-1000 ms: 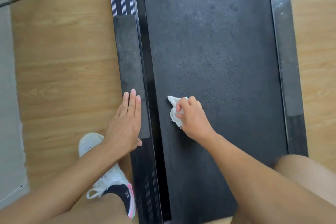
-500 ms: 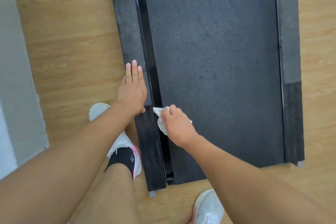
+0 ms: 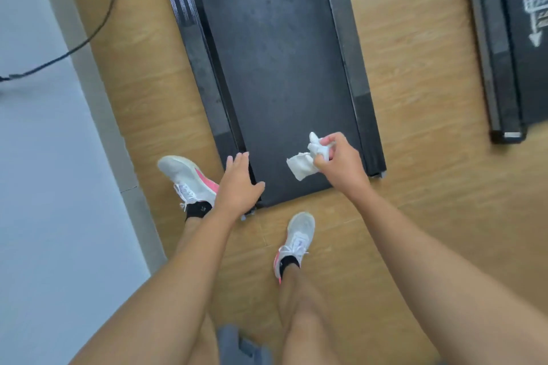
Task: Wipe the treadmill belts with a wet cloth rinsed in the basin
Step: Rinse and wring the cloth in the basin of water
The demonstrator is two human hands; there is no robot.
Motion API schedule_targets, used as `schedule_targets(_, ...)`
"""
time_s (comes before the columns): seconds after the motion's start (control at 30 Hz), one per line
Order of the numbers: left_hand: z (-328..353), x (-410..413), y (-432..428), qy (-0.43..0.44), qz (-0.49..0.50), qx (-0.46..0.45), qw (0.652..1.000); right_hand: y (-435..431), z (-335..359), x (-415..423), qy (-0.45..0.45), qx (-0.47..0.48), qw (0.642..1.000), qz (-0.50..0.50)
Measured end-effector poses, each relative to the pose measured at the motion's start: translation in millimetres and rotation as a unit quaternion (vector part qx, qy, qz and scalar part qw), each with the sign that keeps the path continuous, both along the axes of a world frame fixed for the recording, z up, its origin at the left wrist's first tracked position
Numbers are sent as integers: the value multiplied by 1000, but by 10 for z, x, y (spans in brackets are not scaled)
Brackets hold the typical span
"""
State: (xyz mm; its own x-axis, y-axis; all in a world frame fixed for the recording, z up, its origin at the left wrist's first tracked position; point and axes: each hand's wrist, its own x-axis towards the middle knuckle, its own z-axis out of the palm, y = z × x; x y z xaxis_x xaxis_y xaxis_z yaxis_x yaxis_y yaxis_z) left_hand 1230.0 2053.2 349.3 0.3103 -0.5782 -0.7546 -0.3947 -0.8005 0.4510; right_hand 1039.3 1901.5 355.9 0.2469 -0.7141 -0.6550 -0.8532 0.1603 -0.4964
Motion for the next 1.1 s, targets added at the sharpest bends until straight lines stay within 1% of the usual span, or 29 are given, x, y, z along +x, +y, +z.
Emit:
schedule_targets(0.1,981,-45,-13,-3,27,-67,997,-111,986,-47,-18,-45,999,20)
schedule_targets(0.17,1478,65,-18,-17,43,-98,994,-66,1498,-88,-27,-62,998,13)
schedule_targets(0.27,2106,283,-38,-37,18,-129,991,158,2170,-90,-33,-80,996,-14)
schedule_targets(0.33,2522,429,-54,-41,-25,-132,990,359,2610,-89,-23,-89,996,-12)
schedule_targets(0.43,3149,617,-107,-45,-119,-129,983,627,3281,-159,-2,-94,995,44)
schedule_targets(0.47,3362,660,-167,-52,-154,-132,978,659,3487,-210,5,-101,994,47)
schedule_targets(0.53,3735,696,-307,-76,-221,-143,962,691,3863,-364,10,-122,992,14)
schedule_targets(0.6,4083,594,-457,-88,-284,-150,943,680,4264,-564,-2,-164,985,-46)
schedule_targets(0.7,4511,156,-768,-89,-370,-161,911,730,4782,-1020,-3,-224,965,-138)
schedule_targets(0.8,4723,-496,-1097,-44,-428,-192,882,838,5026,-1592,1,-248,939,-240)
schedule_targets(0.87,4754,-1064,-1360,-24,-457,-202,866,901,5067,-2046,1,-250,921,-299)
schedule_targets(0.93,4769,-1665,-1662,-22,-487,-206,848,931,5040,-2514,12,-248,904,-348)
schedule_targets(1.0,4735,-2281,-1962,-8,-515,-203,833,929,4946,-3023,24,-238,893,-381)
schedule_targets(1.1,4681,-3224,-2399,-11,-547,-193,814,837,4802,-3881,41,-227,874,-428)
